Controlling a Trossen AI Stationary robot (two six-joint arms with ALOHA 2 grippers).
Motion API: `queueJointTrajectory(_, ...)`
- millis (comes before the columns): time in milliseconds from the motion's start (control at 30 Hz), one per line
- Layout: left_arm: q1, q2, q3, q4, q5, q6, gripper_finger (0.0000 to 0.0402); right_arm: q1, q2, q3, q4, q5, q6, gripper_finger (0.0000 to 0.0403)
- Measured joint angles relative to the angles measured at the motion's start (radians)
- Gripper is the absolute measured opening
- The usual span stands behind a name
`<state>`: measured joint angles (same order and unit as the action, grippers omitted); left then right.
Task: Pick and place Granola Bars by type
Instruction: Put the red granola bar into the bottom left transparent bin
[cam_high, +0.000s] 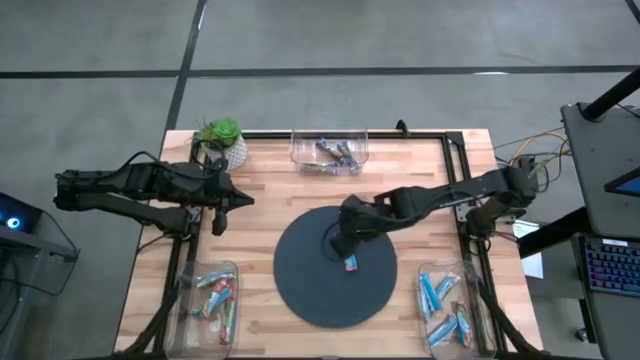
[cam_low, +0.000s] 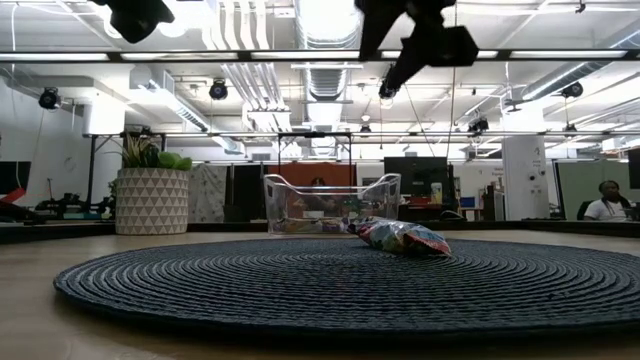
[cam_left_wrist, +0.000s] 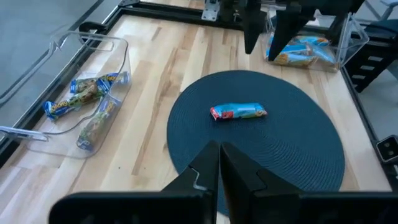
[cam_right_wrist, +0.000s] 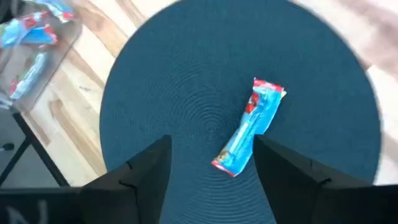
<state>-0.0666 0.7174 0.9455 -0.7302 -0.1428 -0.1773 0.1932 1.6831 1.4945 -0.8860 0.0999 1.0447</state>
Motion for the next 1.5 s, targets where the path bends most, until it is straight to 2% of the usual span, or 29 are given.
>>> queueJointTrajectory(167, 0.000, 0.000, 0.000, -0.009, 0.000, 0.014, 0.0000, -0.007, 0.075, 0.010, -0.002, -0.047, 0.057, 0.0239)
queueJointTrajectory(333, 0.000, 0.000, 0.000, -0.011, 0.000, 0.017, 0.0000, -0.014, 0.142, 0.009, -0.007, -0.048, 0.086, 0.0251)
queueJointTrajectory(733, 0.000, 0.000, 0.000, -0.011, -0.008, 0.023, 0.0000, -0.062, 0.270, 0.007, -0.019, -0.051, 0.131, 0.0236)
queueJointTrajectory(933, 0.000, 0.000, 0.000, -0.012, -0.013, 0.022, 0.0000, -0.067, 0.335, 0.007, -0.017, -0.096, 0.126, 0.0233)
queueJointTrajectory(1500, 0.000, 0.000, -0.002, -0.014, -0.015, 0.021, 0.0000, -0.067, 0.366, 0.007, -0.014, -0.109, 0.126, 0.0233)
